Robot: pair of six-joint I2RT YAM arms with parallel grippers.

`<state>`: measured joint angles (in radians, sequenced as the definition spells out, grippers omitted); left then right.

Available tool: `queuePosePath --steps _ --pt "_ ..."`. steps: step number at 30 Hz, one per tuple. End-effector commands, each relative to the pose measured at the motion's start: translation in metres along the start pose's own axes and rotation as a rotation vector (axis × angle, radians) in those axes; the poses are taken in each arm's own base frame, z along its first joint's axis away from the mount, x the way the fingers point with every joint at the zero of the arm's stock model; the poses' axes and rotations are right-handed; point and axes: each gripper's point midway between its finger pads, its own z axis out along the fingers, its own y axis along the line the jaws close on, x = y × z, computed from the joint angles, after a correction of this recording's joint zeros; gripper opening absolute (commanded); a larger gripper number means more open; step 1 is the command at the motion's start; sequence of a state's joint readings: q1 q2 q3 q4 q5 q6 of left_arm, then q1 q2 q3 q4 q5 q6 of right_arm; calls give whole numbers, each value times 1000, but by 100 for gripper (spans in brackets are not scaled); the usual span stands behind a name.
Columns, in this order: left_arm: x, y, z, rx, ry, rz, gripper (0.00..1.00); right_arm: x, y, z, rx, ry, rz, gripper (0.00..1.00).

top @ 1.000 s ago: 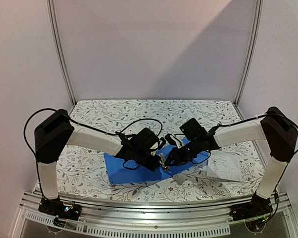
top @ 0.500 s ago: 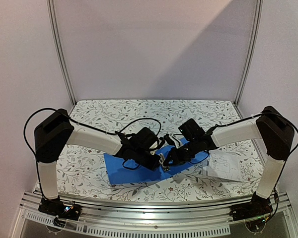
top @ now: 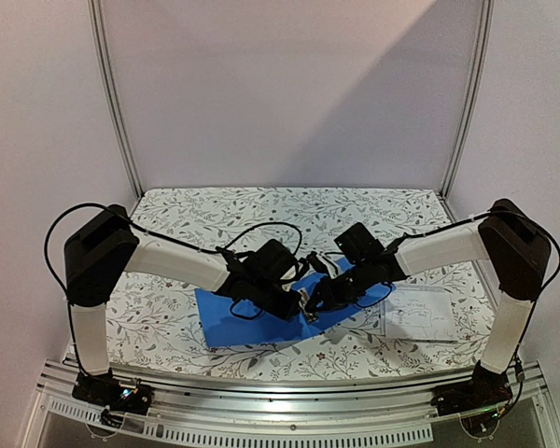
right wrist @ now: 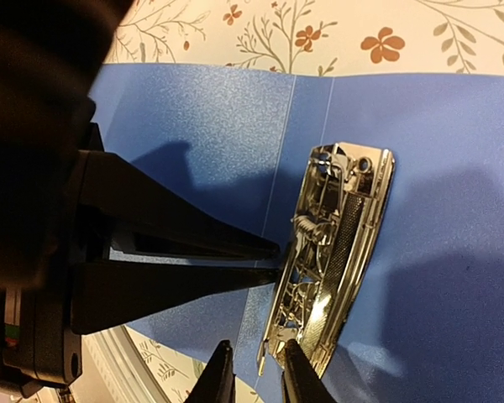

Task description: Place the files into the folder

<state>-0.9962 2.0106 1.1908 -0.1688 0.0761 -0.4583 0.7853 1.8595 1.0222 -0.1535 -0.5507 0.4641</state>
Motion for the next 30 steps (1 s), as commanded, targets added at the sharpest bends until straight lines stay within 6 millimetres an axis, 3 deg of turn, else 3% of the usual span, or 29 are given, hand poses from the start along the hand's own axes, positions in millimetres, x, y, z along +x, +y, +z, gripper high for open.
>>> queuePosePath --steps 1,10,22,30 --pt "72 35 18 -97 215 -19 9 43 -9 7 2 103 14 19" --pt "68 19 17 -3 179 -54 8 22 8 -21 -44 -137 -106 23" --pt "73 19 18 2 195 -69 8 6 16 -12 -77 -132 -107 19" --pt "73 20 17 0 197 -74 8 18 -4 7 -23 -51 -57 17"
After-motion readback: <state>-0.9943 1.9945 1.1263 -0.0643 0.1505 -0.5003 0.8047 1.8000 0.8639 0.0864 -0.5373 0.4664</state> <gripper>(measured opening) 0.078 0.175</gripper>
